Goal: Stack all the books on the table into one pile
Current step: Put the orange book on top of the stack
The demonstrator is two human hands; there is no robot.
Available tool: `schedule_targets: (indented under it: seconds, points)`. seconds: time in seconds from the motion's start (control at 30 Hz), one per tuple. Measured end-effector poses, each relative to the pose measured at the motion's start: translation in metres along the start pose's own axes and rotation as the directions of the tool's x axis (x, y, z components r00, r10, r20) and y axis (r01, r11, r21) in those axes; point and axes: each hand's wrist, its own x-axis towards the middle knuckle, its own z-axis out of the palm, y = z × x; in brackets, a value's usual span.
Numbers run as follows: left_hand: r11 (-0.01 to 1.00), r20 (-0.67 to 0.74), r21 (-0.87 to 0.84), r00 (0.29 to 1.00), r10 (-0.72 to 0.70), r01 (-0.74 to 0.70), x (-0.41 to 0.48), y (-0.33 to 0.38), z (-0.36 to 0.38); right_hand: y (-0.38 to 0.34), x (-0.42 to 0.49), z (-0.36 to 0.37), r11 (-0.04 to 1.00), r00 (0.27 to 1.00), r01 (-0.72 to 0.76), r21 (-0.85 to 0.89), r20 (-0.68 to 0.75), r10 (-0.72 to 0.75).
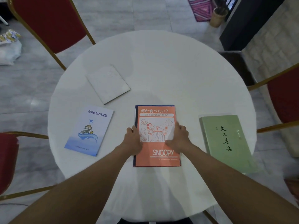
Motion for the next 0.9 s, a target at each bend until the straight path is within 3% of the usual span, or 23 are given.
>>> schedule_targets:
  seconds: [0.43, 0.77, 0.9]
  points:
    - [1.0, 0.009, 0.005, 1.0, -0.01, 0.01, -0.003, -0.025, -0.008, -0.022, 0.0, 0.015, 0.996, 0.999, -0.003, -0.094, 0.036, 0.006]
    - [0.998, 0.061, 0.038, 0.997, 0.056, -0.058, -0.005, -0.044, -0.027, -0.028, 0.001, 0.016, 0.999, 0.997, 0.001, -0.044, 0.076, 0.003]
    - [0.997, 0.01, 0.03, 0.997, 0.077, -0.077, 0.003, -0.04, -0.049, -0.039, 0.007, 0.007, 0.999, 1.0, 0.018, -0.049, -0.004, -0.018]
